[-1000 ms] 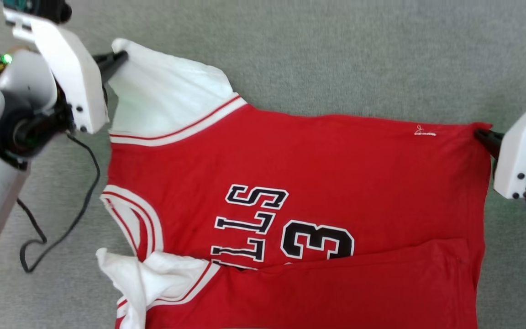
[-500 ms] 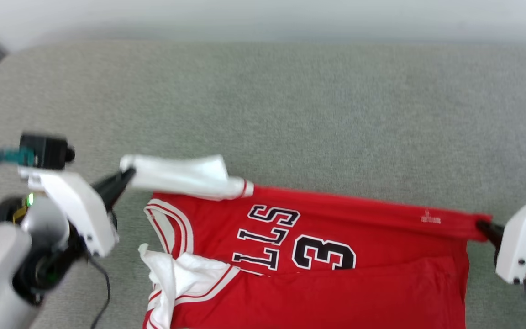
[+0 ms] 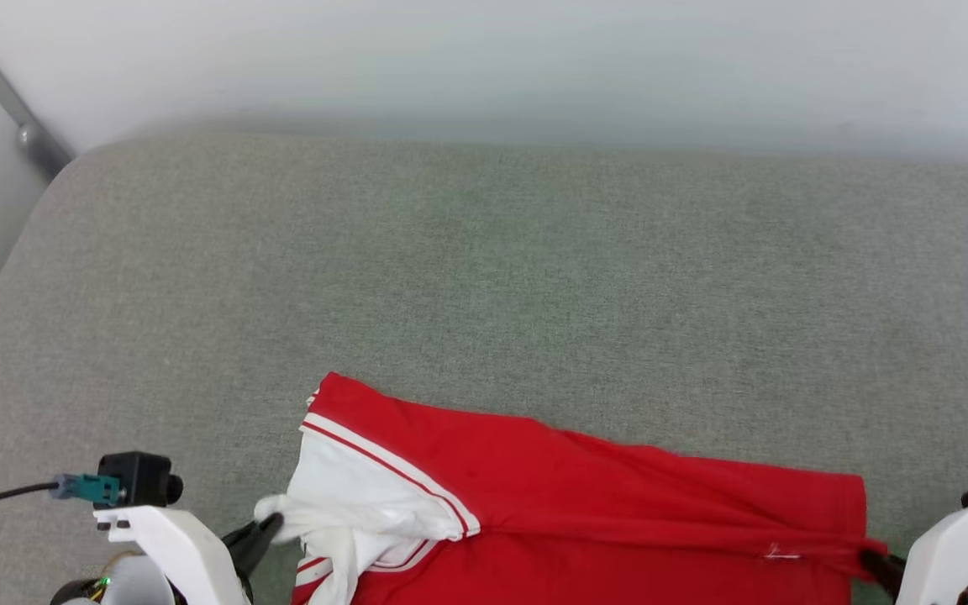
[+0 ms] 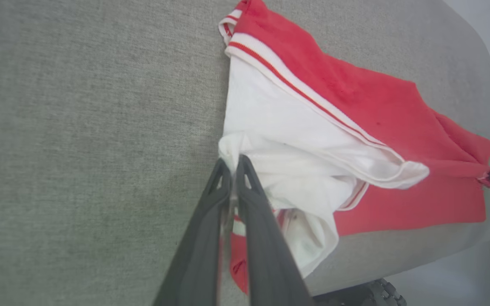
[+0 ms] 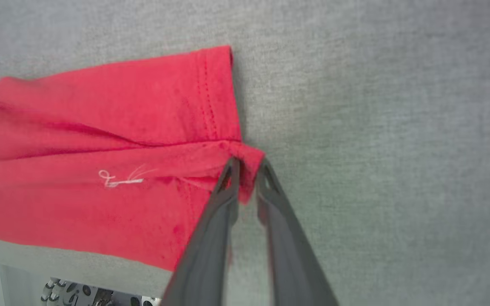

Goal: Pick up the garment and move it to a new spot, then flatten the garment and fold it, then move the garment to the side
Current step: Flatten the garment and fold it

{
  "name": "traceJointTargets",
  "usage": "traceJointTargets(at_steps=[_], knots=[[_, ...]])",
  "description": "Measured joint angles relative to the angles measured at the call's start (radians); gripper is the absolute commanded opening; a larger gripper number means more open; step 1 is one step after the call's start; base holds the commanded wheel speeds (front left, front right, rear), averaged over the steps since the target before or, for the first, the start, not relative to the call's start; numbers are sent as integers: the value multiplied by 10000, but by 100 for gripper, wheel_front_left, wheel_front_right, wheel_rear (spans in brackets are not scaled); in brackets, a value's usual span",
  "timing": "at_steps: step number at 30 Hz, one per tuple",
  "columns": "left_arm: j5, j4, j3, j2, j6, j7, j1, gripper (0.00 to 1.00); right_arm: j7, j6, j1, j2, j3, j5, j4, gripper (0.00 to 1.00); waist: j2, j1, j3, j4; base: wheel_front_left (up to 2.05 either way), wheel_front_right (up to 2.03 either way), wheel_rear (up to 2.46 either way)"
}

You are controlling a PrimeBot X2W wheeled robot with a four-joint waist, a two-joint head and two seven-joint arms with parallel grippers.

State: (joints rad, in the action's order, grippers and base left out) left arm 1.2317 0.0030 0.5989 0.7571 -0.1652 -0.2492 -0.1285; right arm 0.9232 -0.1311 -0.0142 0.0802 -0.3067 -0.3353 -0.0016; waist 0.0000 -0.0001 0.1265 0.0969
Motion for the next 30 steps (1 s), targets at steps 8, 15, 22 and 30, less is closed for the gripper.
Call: traceJointTargets(at_steps=[8,15,22,30], knots=[[-706,205,-27,-79,-174,963,153,100,-591,2,-303,-144,176,-2,-167,100,0,0,-297,-277,0,0,0],[-1758,-253,-719,-192,-982,2732,-369,100,-848,2,-214,-21,259,-182,-1682,100,0,1,-481,-584,0,0,0],[-2654,-483,-972,-717,-988,4541,-531,100,-10,2,-51,573,153,-88,-2272,100,1,0,-676,-738,0,0,0],[-4602,-495,-1003,-1419,-980,5085,-811,100,811,2,-154,779,372,48,-1655,100,0,1,-626,-336,0,0,0]])
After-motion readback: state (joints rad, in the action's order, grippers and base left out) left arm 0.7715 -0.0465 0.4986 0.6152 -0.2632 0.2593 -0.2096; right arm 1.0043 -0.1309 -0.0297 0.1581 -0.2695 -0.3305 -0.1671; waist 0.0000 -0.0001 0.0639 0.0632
